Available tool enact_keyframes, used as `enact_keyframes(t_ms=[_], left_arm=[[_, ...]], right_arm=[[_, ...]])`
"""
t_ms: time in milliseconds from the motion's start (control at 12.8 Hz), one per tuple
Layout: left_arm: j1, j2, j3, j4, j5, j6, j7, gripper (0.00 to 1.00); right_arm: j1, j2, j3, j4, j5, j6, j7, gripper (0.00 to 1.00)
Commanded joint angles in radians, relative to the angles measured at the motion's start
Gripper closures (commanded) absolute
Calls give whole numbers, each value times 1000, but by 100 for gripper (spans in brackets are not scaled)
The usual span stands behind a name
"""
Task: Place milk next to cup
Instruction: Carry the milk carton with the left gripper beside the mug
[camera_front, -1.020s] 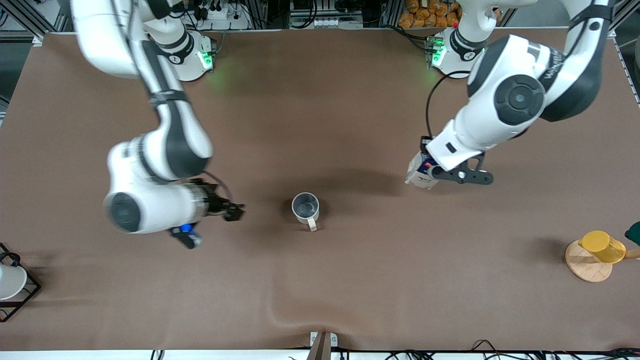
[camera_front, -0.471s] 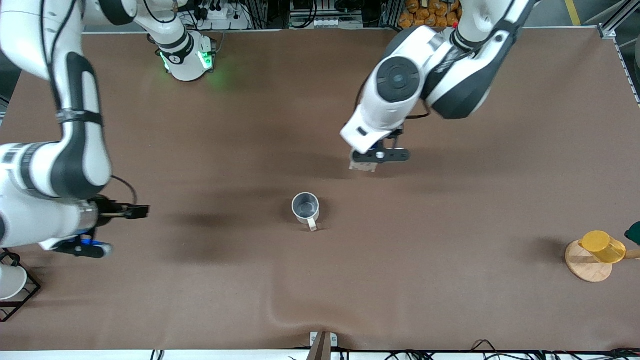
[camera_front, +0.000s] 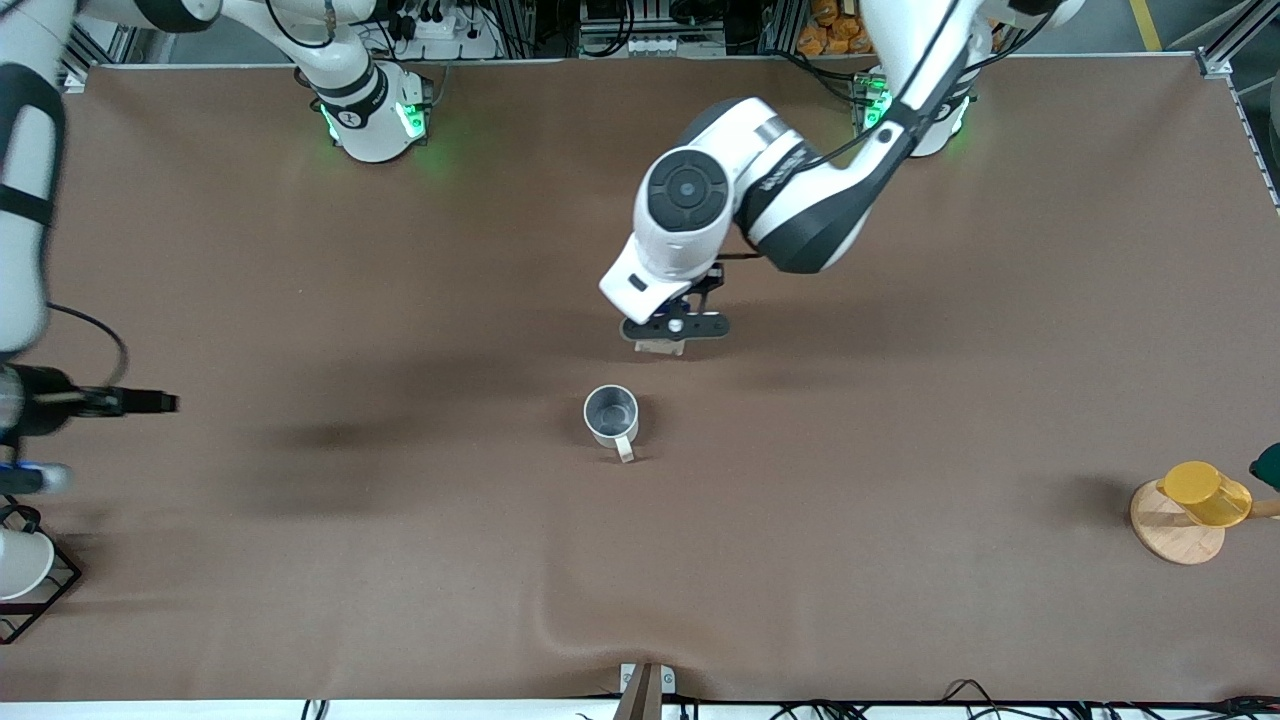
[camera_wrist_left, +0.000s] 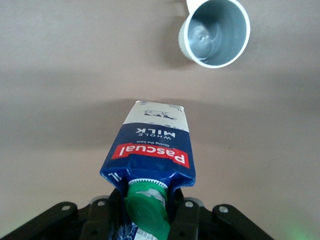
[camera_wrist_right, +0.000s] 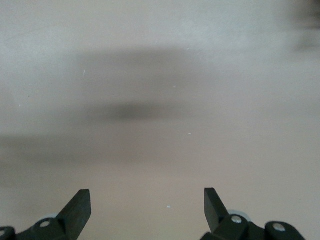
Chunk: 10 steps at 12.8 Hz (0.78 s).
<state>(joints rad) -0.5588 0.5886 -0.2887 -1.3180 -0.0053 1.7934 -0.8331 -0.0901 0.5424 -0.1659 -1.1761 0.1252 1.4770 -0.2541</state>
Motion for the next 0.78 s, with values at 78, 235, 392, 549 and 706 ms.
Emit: enact_keyframes(t_ms=[78,235,392,549,706], left_arm=[[-138,65,126,62,-2,47,-21,89],[-141,88,126,65,-7,96,-32,89],[-147,103,128,65,-7,124,-43,89],[-147,114,131,63,-7,130,-41,88],[-147,138,131,63,-7,139,-41,84]], right_arm=[[-13,-116,22,-34,-24,-76,-27,0],[-5,-217,22,-150,-26,-66,22,0],[0,-329,25,-282,-29,3,79,0],[33,-418,26,-394,-29,66,138,0],[91,-484,28,-489,-30,129,244,0]])
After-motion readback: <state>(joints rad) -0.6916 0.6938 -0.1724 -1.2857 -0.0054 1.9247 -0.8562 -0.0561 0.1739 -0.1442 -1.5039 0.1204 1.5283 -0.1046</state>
